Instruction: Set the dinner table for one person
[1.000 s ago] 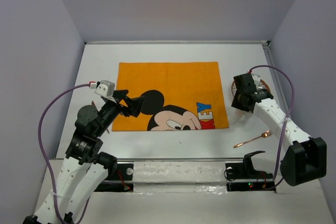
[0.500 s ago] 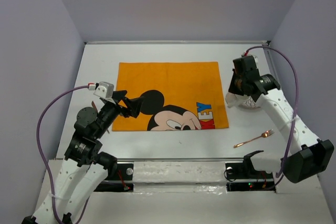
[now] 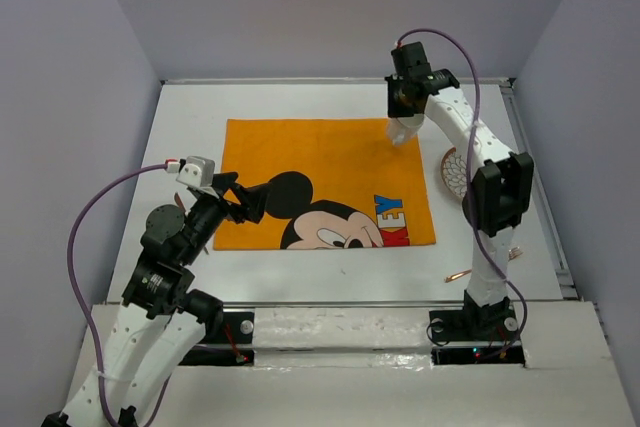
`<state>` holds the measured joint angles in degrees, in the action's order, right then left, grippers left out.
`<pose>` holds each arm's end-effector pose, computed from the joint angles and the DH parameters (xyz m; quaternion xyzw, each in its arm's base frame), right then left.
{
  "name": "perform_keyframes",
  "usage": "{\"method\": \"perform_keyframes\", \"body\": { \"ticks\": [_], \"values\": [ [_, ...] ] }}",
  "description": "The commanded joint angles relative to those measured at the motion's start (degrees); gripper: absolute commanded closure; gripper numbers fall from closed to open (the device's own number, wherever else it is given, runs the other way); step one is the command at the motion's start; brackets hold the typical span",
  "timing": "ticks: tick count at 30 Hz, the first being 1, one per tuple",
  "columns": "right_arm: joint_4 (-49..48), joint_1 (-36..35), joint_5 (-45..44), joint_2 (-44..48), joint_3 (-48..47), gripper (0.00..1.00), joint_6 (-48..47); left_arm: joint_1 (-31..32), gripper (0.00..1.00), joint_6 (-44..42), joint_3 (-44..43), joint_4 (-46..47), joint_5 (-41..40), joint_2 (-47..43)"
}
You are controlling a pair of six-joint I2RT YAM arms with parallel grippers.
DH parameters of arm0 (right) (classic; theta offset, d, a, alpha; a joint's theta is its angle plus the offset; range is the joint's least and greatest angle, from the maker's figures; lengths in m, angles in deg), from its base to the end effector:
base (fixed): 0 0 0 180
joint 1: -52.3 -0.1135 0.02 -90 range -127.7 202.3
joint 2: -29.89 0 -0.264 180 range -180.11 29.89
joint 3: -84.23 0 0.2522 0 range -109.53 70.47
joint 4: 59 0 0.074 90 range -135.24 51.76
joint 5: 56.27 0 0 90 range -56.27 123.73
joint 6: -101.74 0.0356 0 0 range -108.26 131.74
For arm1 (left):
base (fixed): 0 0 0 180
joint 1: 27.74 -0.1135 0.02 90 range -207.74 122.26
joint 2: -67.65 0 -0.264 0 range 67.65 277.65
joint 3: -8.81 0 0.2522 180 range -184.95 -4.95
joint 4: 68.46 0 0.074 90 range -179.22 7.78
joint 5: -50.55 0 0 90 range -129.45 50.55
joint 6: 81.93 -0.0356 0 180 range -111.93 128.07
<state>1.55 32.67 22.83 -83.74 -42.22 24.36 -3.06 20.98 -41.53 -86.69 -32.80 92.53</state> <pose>0.4214 0.1432 0.3307 -0.0226 0.9289 0.0146 0.3694 0.1043 -0.0525 0.3467 0.1110 0.6521 -0.2776 0.6967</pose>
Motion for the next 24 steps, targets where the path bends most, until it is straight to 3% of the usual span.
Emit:
{"method": "perform_keyframes", "body": {
  "ticks": [1,21,24],
  "values": [
    [1.38,-0.31,1.49,-2.91,-11.41,1.0,-5.41,0.1,0.01,-0.87,-0.34,1.92,-0.5,0.08],
    [2.52,-4.44,-0.97,-15.31,-15.72,1.0,-7.79,0.1,0.01,-0.78,-0.34,2.1,-0.42,0.87],
    [2.52,-4.44,-2.2,-15.05,-15.9,0.76,-7.26,-0.08,0.01,-0.78,-0.34,2.1,-0.42,0.78]
  ]
}}
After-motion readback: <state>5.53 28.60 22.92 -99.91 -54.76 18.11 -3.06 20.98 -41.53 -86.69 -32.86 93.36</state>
